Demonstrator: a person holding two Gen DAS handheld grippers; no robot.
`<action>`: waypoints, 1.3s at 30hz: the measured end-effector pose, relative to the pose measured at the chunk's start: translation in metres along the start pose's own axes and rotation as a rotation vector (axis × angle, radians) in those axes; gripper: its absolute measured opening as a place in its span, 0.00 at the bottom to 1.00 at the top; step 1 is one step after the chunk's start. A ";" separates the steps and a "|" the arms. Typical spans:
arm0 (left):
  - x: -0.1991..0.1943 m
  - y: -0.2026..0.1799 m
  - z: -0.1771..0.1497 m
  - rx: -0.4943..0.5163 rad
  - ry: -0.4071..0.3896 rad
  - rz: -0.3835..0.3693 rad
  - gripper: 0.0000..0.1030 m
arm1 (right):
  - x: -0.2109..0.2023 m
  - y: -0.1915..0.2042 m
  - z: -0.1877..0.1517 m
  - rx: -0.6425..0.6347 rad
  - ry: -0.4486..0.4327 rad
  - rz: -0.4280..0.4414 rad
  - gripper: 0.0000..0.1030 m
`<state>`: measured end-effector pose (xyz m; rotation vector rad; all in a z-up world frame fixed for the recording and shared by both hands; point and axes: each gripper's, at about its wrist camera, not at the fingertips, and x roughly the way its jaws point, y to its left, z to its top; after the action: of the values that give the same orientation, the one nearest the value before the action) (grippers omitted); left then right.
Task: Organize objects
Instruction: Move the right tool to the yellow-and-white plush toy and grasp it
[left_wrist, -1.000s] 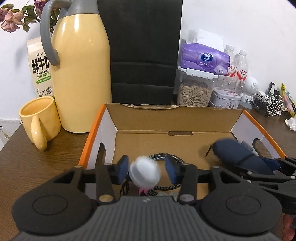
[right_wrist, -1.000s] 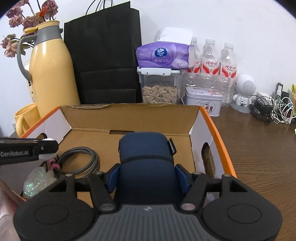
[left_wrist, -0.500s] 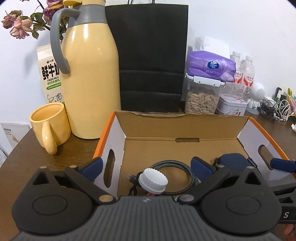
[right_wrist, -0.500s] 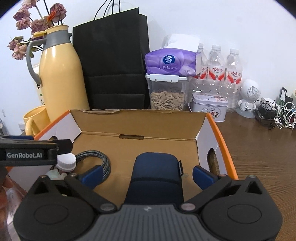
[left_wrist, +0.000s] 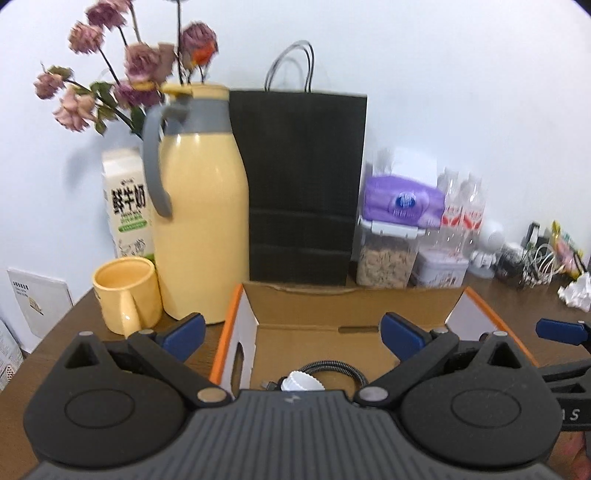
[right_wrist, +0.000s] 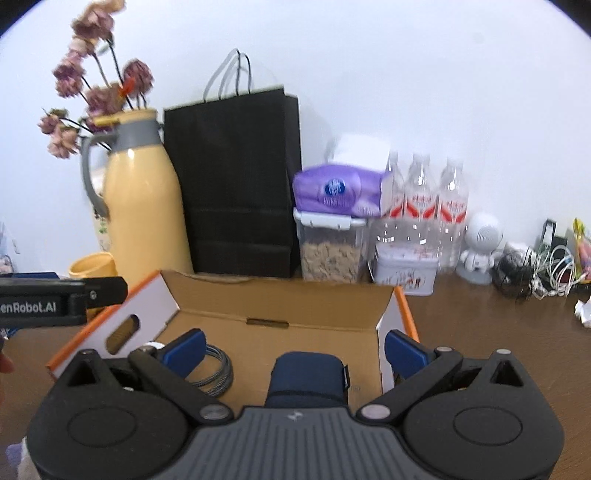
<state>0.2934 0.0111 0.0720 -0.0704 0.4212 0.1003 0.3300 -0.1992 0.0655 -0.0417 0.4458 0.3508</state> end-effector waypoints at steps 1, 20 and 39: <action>-0.006 0.001 0.001 -0.002 -0.010 -0.002 1.00 | -0.007 0.001 0.000 -0.004 -0.009 0.004 1.00; -0.111 0.032 -0.057 0.007 0.039 0.004 1.00 | -0.129 0.000 -0.076 -0.047 -0.011 0.051 1.00; -0.152 0.064 -0.130 0.001 0.188 0.031 1.00 | -0.153 0.027 -0.138 -0.118 0.157 0.165 1.00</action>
<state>0.0954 0.0506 0.0136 -0.0722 0.6105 0.1242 0.1350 -0.2395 0.0078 -0.1491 0.5856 0.5385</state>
